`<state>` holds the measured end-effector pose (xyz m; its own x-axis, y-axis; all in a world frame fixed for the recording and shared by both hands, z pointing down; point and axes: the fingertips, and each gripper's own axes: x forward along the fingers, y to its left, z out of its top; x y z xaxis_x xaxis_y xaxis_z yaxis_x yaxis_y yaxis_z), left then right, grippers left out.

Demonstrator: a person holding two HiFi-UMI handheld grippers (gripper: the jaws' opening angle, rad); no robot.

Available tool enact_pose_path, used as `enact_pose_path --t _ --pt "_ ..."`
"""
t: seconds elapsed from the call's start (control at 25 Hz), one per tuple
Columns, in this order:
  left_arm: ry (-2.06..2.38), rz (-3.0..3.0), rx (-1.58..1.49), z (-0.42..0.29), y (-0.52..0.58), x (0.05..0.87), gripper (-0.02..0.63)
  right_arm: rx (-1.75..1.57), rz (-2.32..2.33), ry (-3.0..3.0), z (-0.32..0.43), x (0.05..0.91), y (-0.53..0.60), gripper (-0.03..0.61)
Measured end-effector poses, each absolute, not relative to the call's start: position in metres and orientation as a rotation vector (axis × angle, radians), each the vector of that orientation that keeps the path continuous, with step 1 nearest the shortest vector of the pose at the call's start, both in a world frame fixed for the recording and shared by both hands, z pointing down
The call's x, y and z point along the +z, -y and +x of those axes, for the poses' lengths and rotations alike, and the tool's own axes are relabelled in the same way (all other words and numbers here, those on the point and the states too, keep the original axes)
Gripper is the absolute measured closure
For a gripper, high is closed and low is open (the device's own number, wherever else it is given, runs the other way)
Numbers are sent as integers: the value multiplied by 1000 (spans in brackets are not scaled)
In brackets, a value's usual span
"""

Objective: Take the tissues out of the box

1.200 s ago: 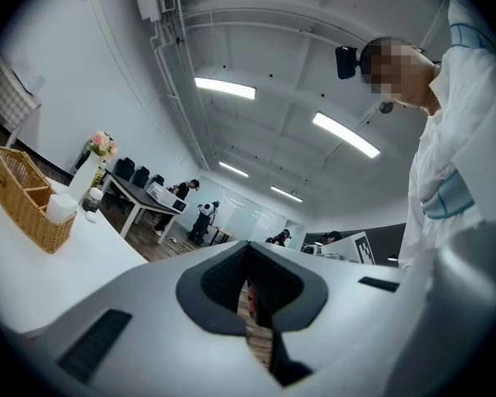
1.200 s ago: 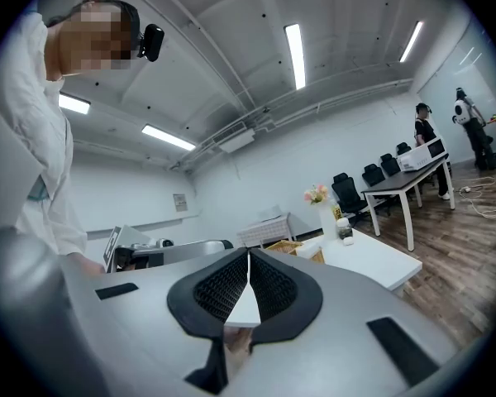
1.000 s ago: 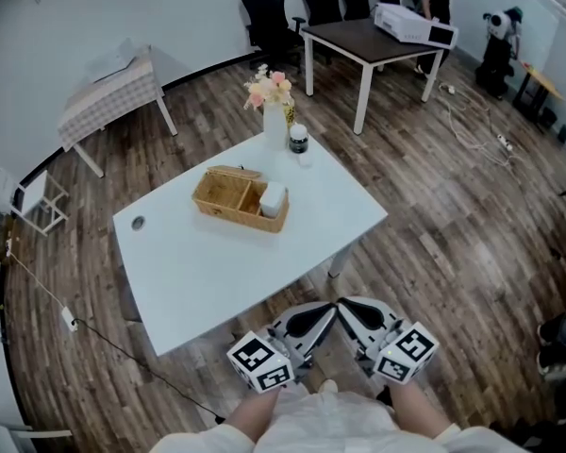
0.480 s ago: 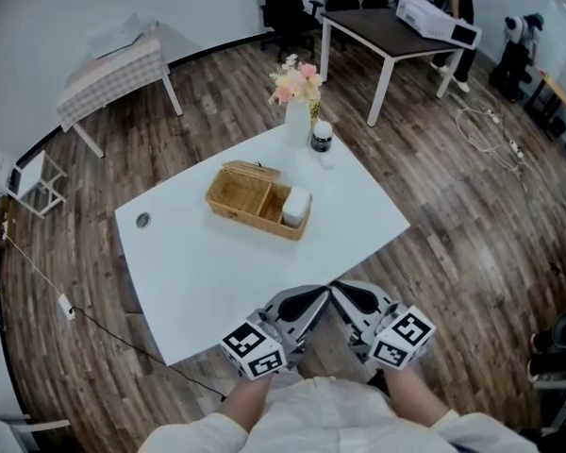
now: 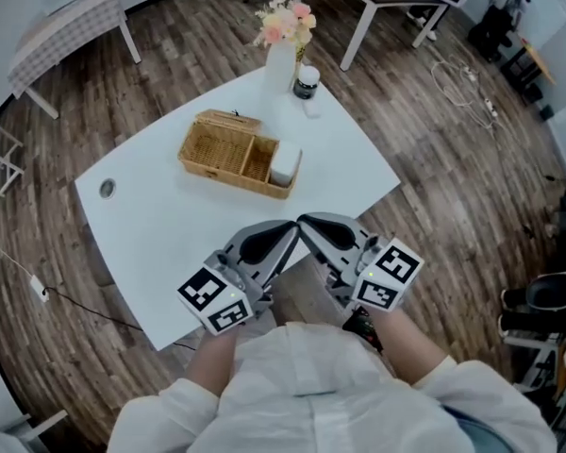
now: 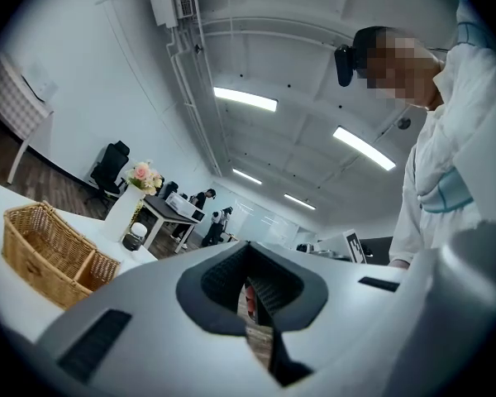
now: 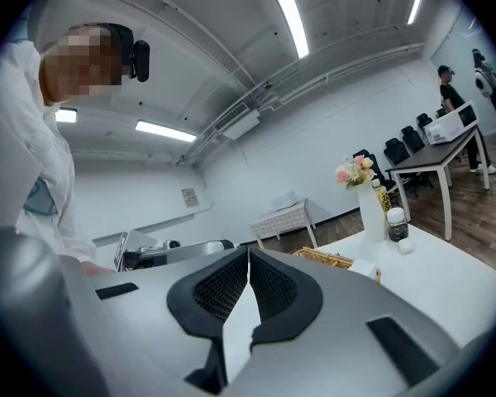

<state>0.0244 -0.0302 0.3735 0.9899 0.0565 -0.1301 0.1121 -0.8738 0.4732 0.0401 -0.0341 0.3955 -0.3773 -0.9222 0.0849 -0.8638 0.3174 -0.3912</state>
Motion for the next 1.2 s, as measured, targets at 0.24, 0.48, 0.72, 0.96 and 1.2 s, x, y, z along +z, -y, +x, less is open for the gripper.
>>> enact_pose_path --t 0.24,0.48,0.72,0.96,1.2 --pt "-160 2599 -168 17 71 373 612 -612 -1606 -2512 32 395 76 546" --pt "-158 2570 -186 36 98 375 612 -658 -1554 -2557 49 396 104 546" --pt "-78 2573 -192 60 118 375 612 -687 -1433 -2628 73 397 124 546" --pt "2 2586 -181 89 134 374 612 -689 -1294 -2720 98 396 141 546" --pt "63 2586 -172 91 137 379 612 -633 -1167 -2882 98 400 145 546"
